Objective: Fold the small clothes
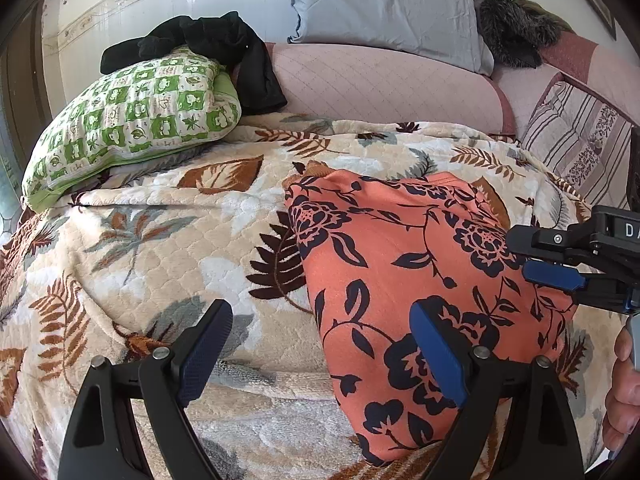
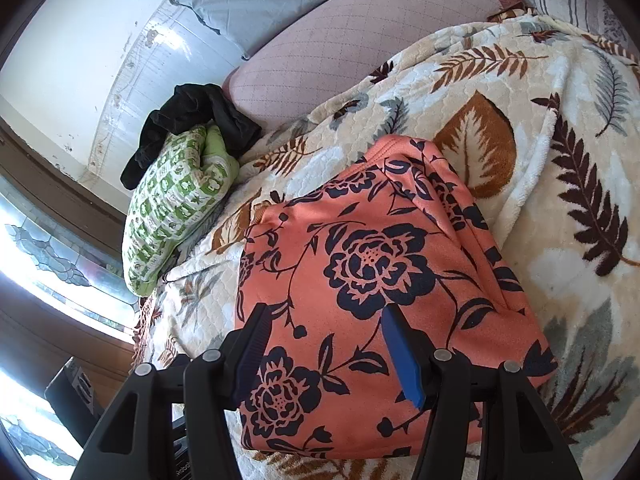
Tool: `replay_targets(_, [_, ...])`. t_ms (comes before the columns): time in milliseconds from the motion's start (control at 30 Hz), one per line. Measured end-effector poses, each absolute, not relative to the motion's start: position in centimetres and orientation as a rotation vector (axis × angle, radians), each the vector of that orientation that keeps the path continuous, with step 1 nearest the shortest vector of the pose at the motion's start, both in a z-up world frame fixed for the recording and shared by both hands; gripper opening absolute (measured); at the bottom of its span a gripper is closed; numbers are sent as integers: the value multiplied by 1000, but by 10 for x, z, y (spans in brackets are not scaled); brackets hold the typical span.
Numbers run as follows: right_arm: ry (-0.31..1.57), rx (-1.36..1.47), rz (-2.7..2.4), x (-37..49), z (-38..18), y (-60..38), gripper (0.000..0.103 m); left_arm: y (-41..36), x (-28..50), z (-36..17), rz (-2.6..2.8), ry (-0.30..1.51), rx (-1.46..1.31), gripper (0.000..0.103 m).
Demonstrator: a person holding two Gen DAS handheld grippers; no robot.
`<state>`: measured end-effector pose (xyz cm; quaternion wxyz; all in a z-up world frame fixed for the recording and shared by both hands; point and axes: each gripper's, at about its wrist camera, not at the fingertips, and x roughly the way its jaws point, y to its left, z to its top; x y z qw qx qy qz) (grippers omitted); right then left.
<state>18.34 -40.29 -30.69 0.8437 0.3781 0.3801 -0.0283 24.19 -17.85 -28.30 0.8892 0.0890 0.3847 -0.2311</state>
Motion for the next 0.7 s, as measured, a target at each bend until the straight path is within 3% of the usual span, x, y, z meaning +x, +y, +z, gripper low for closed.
replay_targets(167, [943,824,-105,192,-334,-406,61,-181,242,-287,-479,808,201,90])
replay_targets(700, [920,818,-103,189,-328,-403,61,-182,241,-289,-480,819,209,90])
